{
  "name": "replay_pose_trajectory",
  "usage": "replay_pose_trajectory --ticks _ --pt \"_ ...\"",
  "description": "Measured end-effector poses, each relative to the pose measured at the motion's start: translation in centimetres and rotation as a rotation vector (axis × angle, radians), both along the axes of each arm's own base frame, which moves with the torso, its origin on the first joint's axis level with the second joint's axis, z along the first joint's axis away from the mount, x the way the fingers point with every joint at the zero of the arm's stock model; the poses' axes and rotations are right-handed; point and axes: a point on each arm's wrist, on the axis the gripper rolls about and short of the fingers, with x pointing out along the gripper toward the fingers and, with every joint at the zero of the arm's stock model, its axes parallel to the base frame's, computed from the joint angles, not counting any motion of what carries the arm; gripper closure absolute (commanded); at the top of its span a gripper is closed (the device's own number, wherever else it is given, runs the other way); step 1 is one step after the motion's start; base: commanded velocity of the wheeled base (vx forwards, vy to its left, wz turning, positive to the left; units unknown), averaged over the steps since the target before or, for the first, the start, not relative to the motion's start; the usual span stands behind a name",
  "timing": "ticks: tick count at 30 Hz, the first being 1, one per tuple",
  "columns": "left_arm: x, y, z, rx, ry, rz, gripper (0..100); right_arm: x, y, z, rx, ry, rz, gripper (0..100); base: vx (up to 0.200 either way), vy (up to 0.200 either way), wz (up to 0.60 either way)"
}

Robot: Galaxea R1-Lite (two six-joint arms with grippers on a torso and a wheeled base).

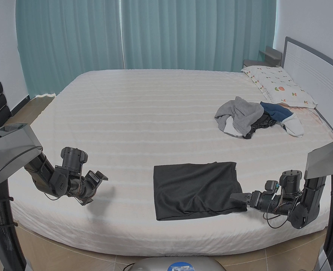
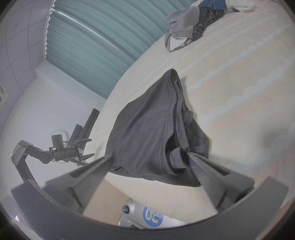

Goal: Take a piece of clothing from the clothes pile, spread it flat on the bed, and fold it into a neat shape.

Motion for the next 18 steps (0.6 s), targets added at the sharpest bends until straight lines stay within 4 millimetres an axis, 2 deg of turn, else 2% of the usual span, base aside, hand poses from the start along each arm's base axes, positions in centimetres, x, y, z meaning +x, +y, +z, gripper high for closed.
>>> replay_pose_trajectory --ticks 7,18 --pt "0.0 0.0 0.0 0.0 -0.001 0.001 0 -0.1 0.0 -0.4 -0.011 0.009 0.001 100 0.0 0.0 0.0" --pt "0.0 0.0 0.0 -0.003 0.0 0.004 0 -1.3 -1.0 0.3 -0.071 -0.015 0.0 100 0.0 0.0 0.0"
